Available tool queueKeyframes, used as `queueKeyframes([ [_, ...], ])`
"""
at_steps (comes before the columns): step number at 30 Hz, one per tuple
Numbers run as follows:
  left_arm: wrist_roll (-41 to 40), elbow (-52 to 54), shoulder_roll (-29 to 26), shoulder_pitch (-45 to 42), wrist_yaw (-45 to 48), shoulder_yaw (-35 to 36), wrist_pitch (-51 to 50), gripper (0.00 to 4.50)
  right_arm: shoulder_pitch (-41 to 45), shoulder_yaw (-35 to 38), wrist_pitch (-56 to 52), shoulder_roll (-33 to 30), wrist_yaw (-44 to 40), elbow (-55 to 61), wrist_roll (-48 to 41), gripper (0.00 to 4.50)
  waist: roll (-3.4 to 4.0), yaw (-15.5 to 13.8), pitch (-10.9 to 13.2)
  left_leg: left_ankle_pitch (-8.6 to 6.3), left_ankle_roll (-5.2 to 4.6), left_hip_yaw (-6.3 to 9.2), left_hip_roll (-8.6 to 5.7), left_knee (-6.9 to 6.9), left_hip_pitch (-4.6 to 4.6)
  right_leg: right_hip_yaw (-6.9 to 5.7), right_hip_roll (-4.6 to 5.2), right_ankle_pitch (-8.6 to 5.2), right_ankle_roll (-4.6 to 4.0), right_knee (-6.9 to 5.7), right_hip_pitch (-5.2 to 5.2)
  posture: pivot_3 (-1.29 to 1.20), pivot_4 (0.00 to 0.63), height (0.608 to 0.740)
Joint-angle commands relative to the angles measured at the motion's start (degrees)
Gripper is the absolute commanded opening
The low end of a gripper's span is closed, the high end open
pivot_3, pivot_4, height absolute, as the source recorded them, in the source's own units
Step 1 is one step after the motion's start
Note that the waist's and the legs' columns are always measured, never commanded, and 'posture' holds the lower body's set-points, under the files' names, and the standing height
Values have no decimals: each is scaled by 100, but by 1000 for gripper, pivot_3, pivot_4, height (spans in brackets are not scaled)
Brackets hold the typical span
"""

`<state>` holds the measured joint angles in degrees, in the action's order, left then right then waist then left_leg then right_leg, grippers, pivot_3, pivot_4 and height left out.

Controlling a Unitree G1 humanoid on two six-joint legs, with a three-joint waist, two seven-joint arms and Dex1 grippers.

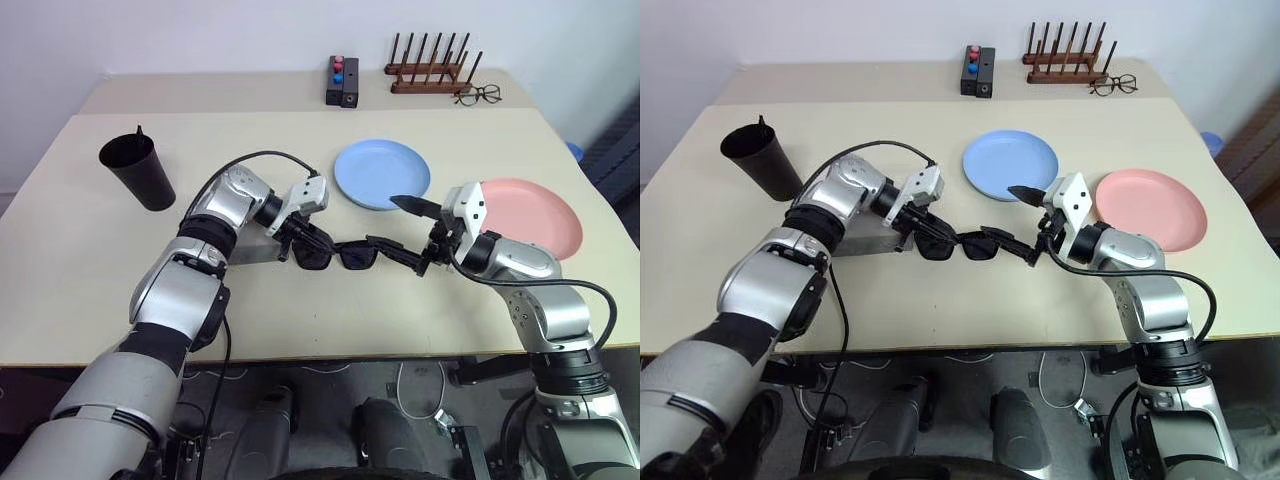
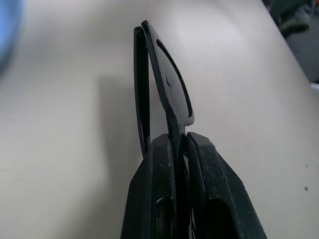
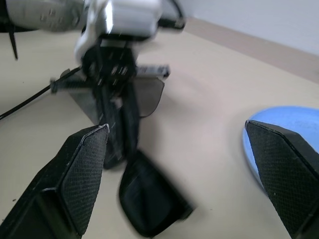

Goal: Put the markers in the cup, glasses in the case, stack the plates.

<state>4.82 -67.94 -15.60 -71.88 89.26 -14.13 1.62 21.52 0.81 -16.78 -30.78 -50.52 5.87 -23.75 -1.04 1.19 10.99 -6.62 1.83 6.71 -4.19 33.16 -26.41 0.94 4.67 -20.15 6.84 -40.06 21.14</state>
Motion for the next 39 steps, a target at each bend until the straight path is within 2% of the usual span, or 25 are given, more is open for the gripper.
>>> queueKeyframes([
  [1,-274,-5,-139,-476,69,379,-357,26,158,61,173,37,-19,25,6,4500,0,1,0,0,0,0,0,0,-2,0,0,0,0,0,3,0,150,737],
  [5,-370,-82,-312,-718,134,611,-636,26,194,35,206,76,-23,-11,35,4500,0,12,0,0,0,-2,0,-1,0,0,0,0,1,0,2,0,150,737],
  [17,-523,-109,-1692,-858,324,395,-503,26,256,-2,237,127,-75,-84,63,4500,1,134,1,0,0,-1,0,-7,-1,1,-2,0,0,0,5,0,150,737],
  [21,-667,5,-2136,-582,324,-5,-260,26,305,-22,246,149,-102,-132,77,4500,2,134,2,0,0,-2,1,-11,1,2,-2,-1,0,-1,7,0,150,737],
  [27,-996,51,-2498,-453,324,-115,-284,26,386,-78,267,199,-148,-209,105,4500,-2,120,5,0,0,-1,1,-7,-3,2,-1,0,0,-1,7,0,150,737],
  [31,-1313,297,-2811,-212,324,-675,-448,26,393,-105,326,186,-182,-265,163,4500,-1,136,5,0,0,-2,2,-11,-1,4,-2,-1,0,-1,10,0,150,737],
  [39,-1814,443,-3070,431,324,-1222,-43,26,360,-86,295,195,-186,-205,159,4500,-1,121,5,0,0,-2,2,-10,-2,9,0,0,-1,-2,13,0,150,737],
])
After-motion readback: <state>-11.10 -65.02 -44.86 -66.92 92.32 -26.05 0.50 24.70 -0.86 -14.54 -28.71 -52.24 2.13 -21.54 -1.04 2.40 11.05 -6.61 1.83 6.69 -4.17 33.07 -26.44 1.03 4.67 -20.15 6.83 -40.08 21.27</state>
